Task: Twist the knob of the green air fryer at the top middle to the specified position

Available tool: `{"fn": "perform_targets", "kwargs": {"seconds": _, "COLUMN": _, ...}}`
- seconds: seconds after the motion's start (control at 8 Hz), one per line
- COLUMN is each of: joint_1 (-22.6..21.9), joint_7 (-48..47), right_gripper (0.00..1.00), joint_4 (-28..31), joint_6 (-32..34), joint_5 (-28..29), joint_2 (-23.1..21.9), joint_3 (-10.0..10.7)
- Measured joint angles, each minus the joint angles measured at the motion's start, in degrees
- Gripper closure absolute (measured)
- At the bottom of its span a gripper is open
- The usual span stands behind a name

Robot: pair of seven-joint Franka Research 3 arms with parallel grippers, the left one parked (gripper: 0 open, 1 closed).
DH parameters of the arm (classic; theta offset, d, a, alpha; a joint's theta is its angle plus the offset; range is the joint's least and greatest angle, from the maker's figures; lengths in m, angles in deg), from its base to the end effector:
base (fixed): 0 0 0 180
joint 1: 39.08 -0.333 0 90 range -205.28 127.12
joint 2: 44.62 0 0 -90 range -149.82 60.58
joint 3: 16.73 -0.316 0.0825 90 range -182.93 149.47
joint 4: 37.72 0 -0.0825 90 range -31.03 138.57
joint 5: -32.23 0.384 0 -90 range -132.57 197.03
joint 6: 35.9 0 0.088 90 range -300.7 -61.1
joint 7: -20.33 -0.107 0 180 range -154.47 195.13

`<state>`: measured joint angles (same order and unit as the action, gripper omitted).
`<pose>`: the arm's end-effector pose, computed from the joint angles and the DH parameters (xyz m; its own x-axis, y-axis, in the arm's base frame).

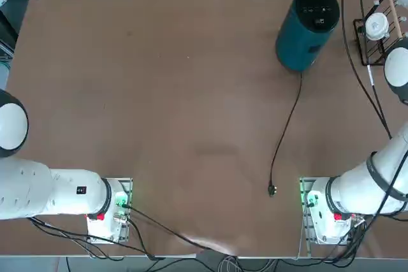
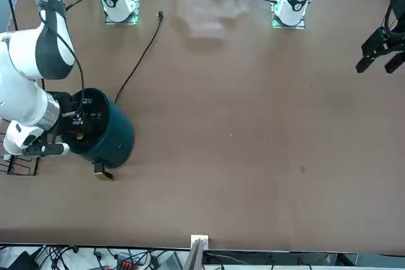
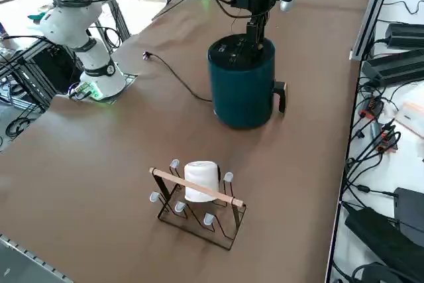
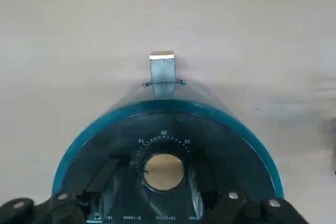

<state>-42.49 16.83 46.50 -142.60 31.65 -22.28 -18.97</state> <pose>0.6734 0.0620 0.4569 0.9993 0.0375 0.0024 0.0375 -0.9993 -0.0053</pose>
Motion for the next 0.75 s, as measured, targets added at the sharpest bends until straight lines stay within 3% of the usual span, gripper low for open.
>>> {"fn": "perform_targets", "kwargs": {"seconds": 0.62, "joint_1": 0.1, "joint_7": 0.2, "right_gripper": 0.41, "joint_4": 0.0, "joint_6": 0.1, "joint_5": -0.4, "joint_2": 0.0, "joint_3": 0.1}}
{"fn": "perform_targets", "kwargs": {"seconds": 0.75, "joint_1": 0.1, "joint_7": 0.2, "right_gripper": 0.53, "joint_4": -0.1, "joint_6": 0.1, "joint_5": -0.5, "joint_2": 0.0, "joint_3": 0.1}}
